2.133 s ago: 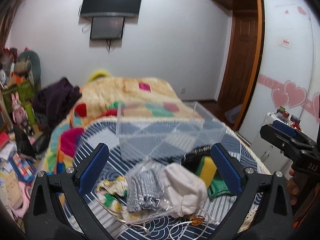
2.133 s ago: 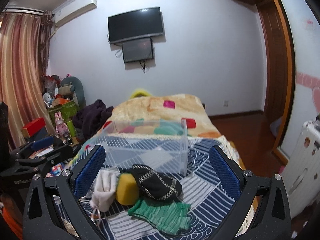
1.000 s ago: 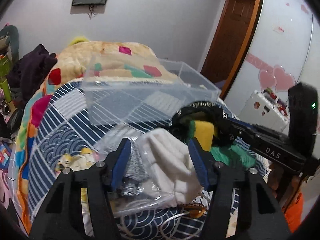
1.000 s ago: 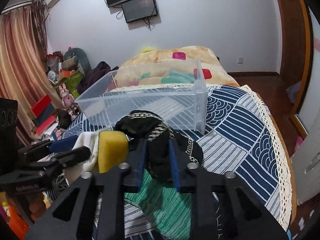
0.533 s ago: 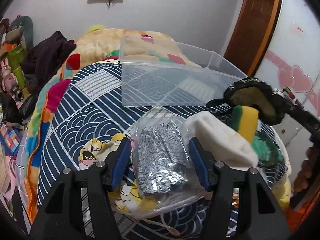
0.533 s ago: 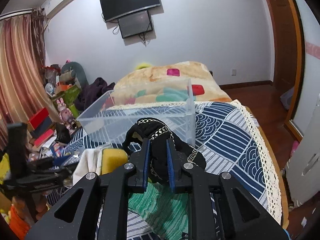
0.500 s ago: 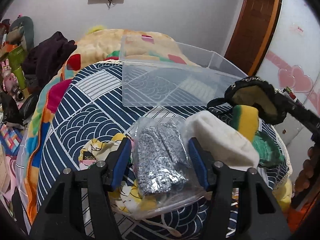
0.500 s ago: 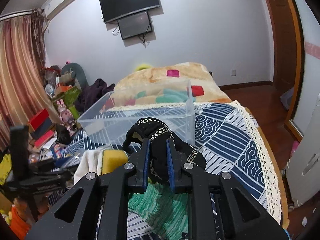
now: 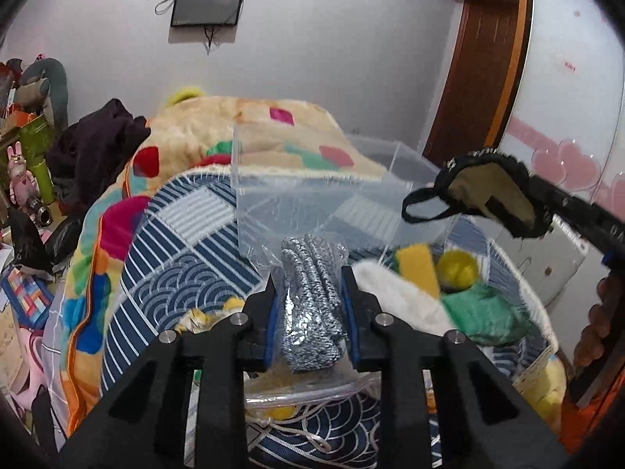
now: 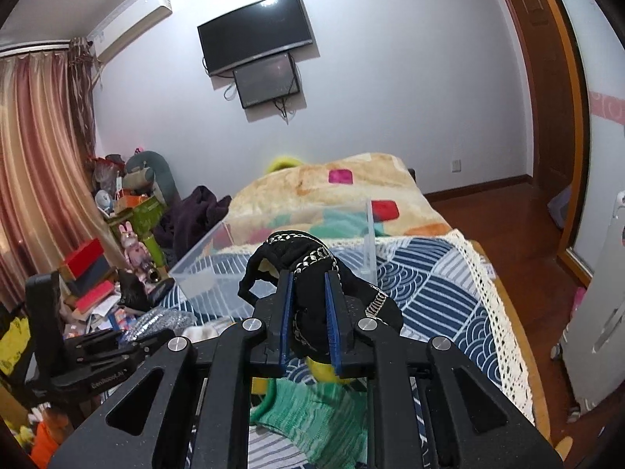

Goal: Organize soft objects
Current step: 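Carry the hat and packet over the clear box and open both tools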

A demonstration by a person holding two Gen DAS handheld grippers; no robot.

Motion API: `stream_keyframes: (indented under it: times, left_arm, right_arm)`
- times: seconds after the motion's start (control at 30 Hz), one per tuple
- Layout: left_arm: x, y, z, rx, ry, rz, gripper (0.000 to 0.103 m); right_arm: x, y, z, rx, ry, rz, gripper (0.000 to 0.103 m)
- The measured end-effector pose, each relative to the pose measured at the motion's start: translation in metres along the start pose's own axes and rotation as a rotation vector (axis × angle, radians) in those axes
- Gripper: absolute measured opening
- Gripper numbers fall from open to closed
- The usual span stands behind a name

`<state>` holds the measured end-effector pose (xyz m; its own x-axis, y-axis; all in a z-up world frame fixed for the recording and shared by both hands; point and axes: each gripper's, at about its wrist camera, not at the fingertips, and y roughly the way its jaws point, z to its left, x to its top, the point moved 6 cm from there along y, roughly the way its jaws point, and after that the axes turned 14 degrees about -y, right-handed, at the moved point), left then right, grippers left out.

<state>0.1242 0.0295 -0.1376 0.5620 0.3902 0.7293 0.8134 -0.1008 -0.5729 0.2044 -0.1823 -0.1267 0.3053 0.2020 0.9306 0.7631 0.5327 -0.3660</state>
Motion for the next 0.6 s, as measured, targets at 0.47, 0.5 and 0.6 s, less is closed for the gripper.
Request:
stream_keyframes:
  times: [0.47, 0.5, 0.6]
  left_arm:
    - [0.079, 0.006, -0.014, 0.005, 0.026, -0.110, 0.027]
    - [0.083, 0.009, -0.015, 0.007, 0.029, -0.108, 0.027]
    - [0.094, 0.023, -0.015, 0.028, 0.049, -0.094, 0.027]
  right_arm:
    - [0.040, 0.016, 0.006, -0.032, -0.058, -0.056, 0.014]
    - [0.044, 0.021, 0.006, -0.033, -0.065, -0.055, 0.014]
    - [0.049, 0.033, 0.007, -0.041, -0.084, -0.043, 0.014]
